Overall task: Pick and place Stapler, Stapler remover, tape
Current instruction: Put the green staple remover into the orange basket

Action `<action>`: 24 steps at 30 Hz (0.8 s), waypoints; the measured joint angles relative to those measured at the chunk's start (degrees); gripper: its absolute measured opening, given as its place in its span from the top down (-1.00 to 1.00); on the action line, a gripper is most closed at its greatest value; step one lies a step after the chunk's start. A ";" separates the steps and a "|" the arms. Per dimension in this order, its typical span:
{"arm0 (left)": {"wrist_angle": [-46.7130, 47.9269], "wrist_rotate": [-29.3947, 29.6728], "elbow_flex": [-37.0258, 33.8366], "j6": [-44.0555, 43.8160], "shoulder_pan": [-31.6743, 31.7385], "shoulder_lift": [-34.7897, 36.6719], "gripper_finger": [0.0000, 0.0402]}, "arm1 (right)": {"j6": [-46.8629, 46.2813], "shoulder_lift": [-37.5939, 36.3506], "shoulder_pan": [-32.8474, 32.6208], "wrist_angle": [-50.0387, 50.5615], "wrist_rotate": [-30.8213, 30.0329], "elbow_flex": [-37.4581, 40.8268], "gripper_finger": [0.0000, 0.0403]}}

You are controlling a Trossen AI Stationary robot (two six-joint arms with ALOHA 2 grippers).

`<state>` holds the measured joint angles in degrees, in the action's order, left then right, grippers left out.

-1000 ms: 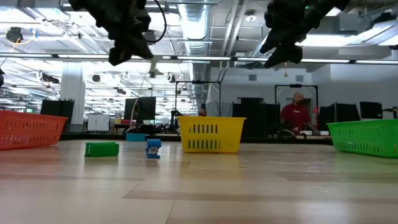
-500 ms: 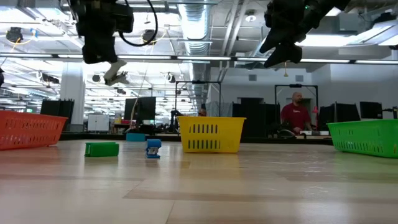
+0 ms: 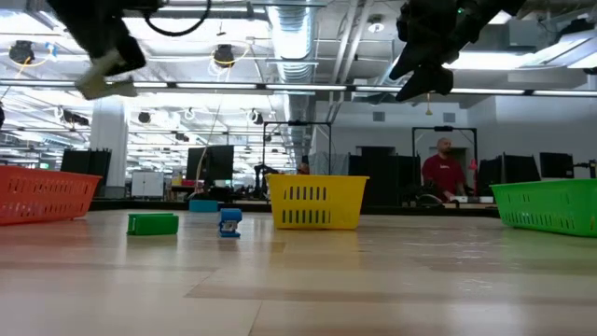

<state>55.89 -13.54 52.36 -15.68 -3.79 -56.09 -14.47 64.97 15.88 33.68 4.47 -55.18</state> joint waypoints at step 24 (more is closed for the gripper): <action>27.15 3.05 0.01 -13.43 -2.63 2.12 0.99 | -0.03 0.00 0.00 -0.32 0.00 0.00 -0.37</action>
<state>83.05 -10.49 52.37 -29.12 -6.42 -53.98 -14.50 64.97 15.88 33.36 4.47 -55.18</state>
